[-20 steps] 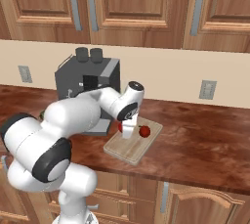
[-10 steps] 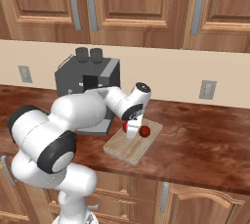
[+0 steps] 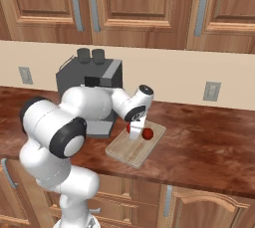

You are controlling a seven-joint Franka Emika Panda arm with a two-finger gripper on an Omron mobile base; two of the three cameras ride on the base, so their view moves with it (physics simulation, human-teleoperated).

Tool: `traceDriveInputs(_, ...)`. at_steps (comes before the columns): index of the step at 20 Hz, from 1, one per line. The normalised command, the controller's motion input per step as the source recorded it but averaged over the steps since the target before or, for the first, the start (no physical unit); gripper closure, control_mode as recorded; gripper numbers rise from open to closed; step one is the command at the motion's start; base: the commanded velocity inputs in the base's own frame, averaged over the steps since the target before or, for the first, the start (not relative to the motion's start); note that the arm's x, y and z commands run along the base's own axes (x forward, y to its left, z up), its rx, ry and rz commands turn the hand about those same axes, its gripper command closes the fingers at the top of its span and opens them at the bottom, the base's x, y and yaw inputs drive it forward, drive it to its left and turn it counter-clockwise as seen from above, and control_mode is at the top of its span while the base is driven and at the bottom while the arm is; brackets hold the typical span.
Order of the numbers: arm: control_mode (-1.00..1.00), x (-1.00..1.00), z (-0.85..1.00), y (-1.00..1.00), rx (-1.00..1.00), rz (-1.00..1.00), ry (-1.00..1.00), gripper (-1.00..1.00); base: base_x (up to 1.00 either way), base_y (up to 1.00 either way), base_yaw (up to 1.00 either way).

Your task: Place the avocado, onion, tomato, and bell pepper on the cutting board.

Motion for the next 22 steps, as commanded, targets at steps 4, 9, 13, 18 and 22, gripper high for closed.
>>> traceDriveInputs(4, -1.0, 0.12, -0.21, 0.0, 0.0, -0.01, 0.03, 1.0, 0.0, 0.0, 0.0)
traceDriveInputs(9, -1.0, 0.08, -0.18, 0.0, 0.0, -0.01, 0.02, 1.0, 0.0, 0.0, 0.0)
traceDriveInputs(13, -1.0, 0.06, -0.16, 0.0, 0.0, -0.01, 0.0, 1.0, 0.0, 0.0, 0.0)
traceDriveInputs(18, -1.0, 0.05, -0.16, 0.0, 0.0, -0.01, 0.0, 1.0, 0.0, 0.0, 0.0)
traceDriveInputs(22, -1.0, 0.05, -0.15, 0.0, 0.0, -0.02, 0.0, 1.0, 0.0, 0.0, 0.0)
